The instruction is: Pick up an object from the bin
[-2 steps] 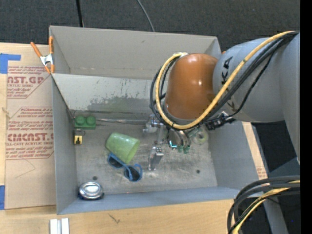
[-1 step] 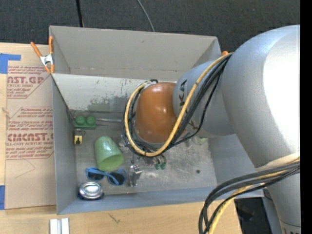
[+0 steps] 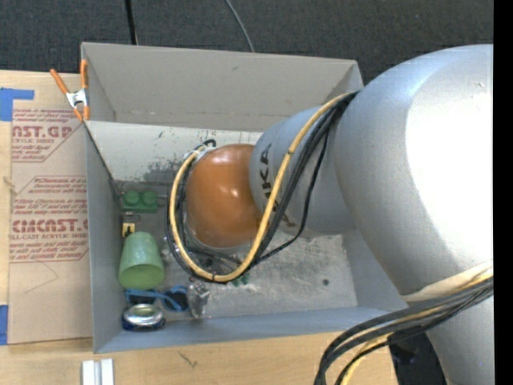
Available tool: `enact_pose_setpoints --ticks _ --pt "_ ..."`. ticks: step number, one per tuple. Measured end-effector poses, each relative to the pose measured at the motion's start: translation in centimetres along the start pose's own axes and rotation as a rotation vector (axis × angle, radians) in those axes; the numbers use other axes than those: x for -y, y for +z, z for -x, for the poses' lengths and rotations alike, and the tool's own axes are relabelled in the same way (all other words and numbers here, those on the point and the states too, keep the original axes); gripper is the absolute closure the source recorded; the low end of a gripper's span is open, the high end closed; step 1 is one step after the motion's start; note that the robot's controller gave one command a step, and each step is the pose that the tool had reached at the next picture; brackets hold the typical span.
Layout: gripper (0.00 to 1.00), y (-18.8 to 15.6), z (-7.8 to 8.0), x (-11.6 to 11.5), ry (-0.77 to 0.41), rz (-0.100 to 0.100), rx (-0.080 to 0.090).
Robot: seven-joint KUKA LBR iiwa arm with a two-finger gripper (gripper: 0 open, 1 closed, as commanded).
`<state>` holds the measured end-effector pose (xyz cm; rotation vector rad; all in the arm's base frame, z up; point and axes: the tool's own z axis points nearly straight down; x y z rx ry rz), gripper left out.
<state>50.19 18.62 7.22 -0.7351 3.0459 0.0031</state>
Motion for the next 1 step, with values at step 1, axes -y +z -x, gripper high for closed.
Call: enact_pose_setpoints --ticks 1 --pt "1.00 -0.20 0.04 0.06 0.002 0.001 -0.002"
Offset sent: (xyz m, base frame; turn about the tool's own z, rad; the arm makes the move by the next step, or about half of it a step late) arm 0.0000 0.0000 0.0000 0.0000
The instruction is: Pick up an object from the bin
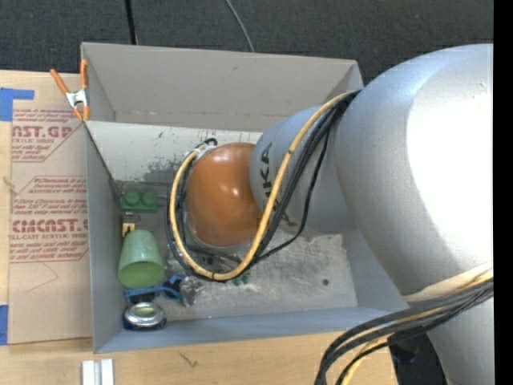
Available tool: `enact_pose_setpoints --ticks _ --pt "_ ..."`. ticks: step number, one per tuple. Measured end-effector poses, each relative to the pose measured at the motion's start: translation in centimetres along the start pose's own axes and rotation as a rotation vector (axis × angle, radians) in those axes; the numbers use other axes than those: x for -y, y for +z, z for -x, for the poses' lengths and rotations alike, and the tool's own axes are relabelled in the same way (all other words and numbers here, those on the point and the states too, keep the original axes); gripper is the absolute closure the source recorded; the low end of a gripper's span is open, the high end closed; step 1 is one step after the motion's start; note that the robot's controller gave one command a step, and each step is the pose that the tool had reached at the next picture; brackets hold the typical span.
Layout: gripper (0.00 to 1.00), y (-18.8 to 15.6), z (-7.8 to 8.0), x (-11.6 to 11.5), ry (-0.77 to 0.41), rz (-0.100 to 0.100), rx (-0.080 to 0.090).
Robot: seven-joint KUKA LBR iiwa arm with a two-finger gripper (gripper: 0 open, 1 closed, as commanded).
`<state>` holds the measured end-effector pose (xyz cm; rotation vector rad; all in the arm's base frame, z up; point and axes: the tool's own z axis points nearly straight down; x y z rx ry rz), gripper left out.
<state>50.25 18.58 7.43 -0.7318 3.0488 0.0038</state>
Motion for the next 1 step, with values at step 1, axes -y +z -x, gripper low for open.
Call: enact_pose_setpoints --ticks 1 --pt "1.00 -15.32 -0.01 -1.07 -0.002 -0.002 0.002"
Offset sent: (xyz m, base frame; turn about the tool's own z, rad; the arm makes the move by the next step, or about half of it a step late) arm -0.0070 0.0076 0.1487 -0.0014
